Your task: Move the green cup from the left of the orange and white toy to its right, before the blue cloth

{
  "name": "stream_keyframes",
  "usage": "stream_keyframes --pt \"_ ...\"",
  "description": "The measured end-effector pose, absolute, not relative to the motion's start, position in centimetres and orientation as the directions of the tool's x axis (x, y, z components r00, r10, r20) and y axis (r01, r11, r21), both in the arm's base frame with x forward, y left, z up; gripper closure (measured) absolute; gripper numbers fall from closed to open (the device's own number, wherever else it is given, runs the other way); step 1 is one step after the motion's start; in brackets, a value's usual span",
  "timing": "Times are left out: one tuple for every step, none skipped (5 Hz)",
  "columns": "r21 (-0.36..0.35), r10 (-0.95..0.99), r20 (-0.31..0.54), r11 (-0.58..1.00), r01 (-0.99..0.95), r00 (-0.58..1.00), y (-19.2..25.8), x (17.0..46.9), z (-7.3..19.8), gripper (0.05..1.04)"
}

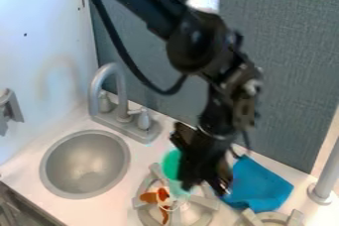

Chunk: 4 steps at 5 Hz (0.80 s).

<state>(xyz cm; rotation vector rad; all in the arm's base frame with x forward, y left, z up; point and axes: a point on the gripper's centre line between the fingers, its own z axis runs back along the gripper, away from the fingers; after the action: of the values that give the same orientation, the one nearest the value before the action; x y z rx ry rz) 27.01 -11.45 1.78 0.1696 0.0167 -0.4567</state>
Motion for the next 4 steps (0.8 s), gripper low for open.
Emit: stream_keyframes --pt "0.098 -0.505 -0.027 0.858 0.505 0.863 -14.3 26.9 0.6 0.995" --pt "0.004 -0.552 -0.075 0.833 0.553 0.831 -16.3 26.7 -2.2 0.995" --pt "-0.035 -0.577 -0.115 0.816 0.578 0.808 -17.1 27.0 -4.4 0.995" --pt "-0.029 -0.576 -0.136 0.816 0.578 0.806 -17.0 27.0 -4.7 0.995"
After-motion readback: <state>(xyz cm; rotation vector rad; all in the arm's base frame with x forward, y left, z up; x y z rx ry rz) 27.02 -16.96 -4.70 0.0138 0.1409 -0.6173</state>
